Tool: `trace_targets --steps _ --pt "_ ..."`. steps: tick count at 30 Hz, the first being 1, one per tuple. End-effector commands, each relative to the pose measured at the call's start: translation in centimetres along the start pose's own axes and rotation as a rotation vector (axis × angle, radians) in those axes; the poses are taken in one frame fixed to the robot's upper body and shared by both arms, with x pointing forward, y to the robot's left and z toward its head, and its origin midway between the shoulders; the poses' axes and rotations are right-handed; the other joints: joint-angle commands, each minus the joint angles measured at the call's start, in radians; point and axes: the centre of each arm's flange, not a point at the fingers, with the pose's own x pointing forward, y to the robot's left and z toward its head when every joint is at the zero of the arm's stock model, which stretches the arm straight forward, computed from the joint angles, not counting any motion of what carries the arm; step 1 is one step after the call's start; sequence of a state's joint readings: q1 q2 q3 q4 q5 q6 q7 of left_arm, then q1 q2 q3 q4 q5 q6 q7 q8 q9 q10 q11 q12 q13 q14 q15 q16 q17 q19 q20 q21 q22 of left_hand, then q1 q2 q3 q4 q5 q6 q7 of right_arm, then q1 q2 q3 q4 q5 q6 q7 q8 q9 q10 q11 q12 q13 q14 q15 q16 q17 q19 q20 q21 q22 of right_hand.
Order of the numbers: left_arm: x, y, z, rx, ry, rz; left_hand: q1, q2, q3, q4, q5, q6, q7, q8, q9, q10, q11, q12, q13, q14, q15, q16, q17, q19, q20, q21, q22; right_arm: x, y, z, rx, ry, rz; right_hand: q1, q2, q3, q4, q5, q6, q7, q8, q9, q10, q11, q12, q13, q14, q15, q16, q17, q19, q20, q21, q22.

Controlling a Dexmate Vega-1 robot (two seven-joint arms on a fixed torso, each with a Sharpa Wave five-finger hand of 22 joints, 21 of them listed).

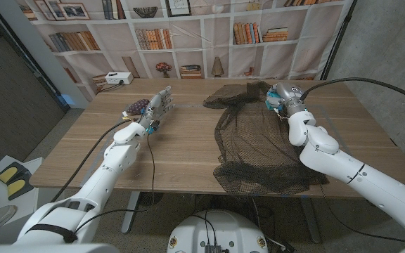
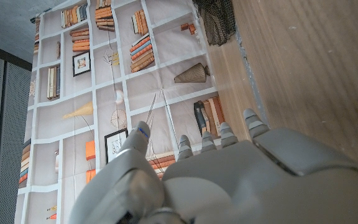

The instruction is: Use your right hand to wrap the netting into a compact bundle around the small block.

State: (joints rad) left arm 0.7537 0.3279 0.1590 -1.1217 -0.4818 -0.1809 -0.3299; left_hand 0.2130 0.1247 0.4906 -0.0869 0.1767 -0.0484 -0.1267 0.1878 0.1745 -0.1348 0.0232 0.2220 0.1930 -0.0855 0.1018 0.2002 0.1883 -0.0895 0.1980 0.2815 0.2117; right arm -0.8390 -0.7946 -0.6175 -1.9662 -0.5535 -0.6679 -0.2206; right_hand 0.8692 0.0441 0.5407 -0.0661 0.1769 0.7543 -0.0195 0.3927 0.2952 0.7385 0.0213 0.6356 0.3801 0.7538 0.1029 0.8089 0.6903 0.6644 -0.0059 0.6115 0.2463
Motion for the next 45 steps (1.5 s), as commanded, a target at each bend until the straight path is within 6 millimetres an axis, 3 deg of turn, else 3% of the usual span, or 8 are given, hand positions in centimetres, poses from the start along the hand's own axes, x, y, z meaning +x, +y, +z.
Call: trace_targets --steps 1,18,30,40,41,43,45 --pt "0.0 -0.2 0.0 -0.002 0.001 -0.003 -0.008 -0.002 0.009 0.000 0.005 0.002 0.001 -0.002 0.005 0.004 -0.003 -0.002 0.003 -0.002 0.003 -0.004 0.004 0.008 0.006 0.003 0.002 -0.1 1.6 1.3 -0.001 -0.053 0.050 0.160 0.154 0.001 0.007 0.001 0.003 -0.003 0.003 0.004 0.057 -0.049 0.007 0.002 0.186 -0.310 -0.004 0.002 -0.017 -0.021 0.009 0.002" --pt "-0.3 -0.2 -0.1 -0.003 -0.003 0.006 -0.009 -0.003 0.011 0.000 0.005 0.002 0.001 -0.002 0.005 0.003 -0.002 -0.003 0.003 0.001 0.000 -0.004 0.004 0.007 0.007 0.002 0.002 0.7 4.2 1.7 -0.068 -0.041 0.130 0.167 0.153 -0.002 0.010 0.001 0.003 -0.002 0.005 0.007 0.054 -0.042 0.004 -0.007 0.183 -0.309 -0.025 -0.003 -0.022 -0.022 0.025 -0.004" --pt "-0.4 -0.1 -0.1 -0.006 -0.005 0.005 -0.012 -0.005 0.012 0.000 0.004 0.001 0.001 -0.002 0.005 0.003 -0.004 -0.004 0.003 0.001 0.002 -0.004 0.004 0.008 0.007 0.002 0.002 0.9 5.3 1.1 -0.134 0.011 0.208 0.172 0.153 -0.001 0.017 0.002 -0.011 -0.008 -0.007 -0.006 0.038 -0.044 -0.006 -0.019 0.164 -0.307 -0.061 -0.016 -0.045 -0.019 0.035 -0.012" --pt "-0.4 -0.1 -0.1 -0.006 -0.006 0.003 -0.013 -0.005 0.013 0.000 0.004 0.001 0.000 -0.002 0.005 0.003 -0.004 -0.004 0.003 0.000 0.002 -0.005 0.004 0.008 0.007 0.001 0.002 1.0 5.7 0.8 -0.118 0.039 0.272 0.151 0.139 -0.010 0.039 0.000 -0.058 -0.009 -0.038 -0.025 -0.022 -0.037 -0.035 -0.036 0.109 -0.302 -0.142 -0.062 -0.072 -0.009 0.047 -0.029" --pt "-0.4 -0.1 -0.1 -0.004 -0.006 0.003 -0.013 -0.005 0.013 0.000 0.004 0.001 0.001 -0.002 0.005 0.003 -0.004 -0.005 0.003 -0.001 0.001 -0.005 0.004 0.008 0.007 0.001 0.002 1.0 5.7 0.8 -0.112 0.040 0.283 0.139 0.135 -0.016 0.046 0.000 -0.068 -0.008 -0.044 -0.030 -0.038 -0.018 -0.043 -0.041 0.101 -0.302 -0.161 -0.074 -0.074 -0.006 0.050 -0.032" --pt "-0.5 0.0 0.0 -0.003 -0.007 0.002 -0.013 -0.005 0.014 0.000 0.004 0.001 0.001 -0.002 0.005 0.003 -0.004 -0.005 0.003 0.003 0.000 -0.004 0.004 0.008 0.007 0.001 0.002 1.2 5.8 0.6 -0.081 0.037 0.328 0.113 0.117 -0.029 0.056 -0.001 -0.086 -0.006 -0.057 -0.039 -0.058 -0.018 -0.057 -0.051 0.074 -0.289 -0.202 -0.102 -0.084 0.000 0.053 -0.040" --pt "-0.5 0.0 0.1 -0.003 -0.007 0.002 -0.014 -0.005 0.014 0.000 0.004 0.001 0.001 -0.002 0.005 0.003 -0.003 -0.005 0.003 0.003 0.001 -0.004 0.004 0.008 0.007 0.001 0.002 1.3 5.8 0.5 -0.067 0.037 0.348 0.069 0.101 -0.048 0.074 0.000 -0.120 -0.003 -0.078 -0.050 -0.112 0.001 -0.090 -0.067 0.039 -0.276 -0.253 -0.138 -0.101 0.012 0.053 -0.048"
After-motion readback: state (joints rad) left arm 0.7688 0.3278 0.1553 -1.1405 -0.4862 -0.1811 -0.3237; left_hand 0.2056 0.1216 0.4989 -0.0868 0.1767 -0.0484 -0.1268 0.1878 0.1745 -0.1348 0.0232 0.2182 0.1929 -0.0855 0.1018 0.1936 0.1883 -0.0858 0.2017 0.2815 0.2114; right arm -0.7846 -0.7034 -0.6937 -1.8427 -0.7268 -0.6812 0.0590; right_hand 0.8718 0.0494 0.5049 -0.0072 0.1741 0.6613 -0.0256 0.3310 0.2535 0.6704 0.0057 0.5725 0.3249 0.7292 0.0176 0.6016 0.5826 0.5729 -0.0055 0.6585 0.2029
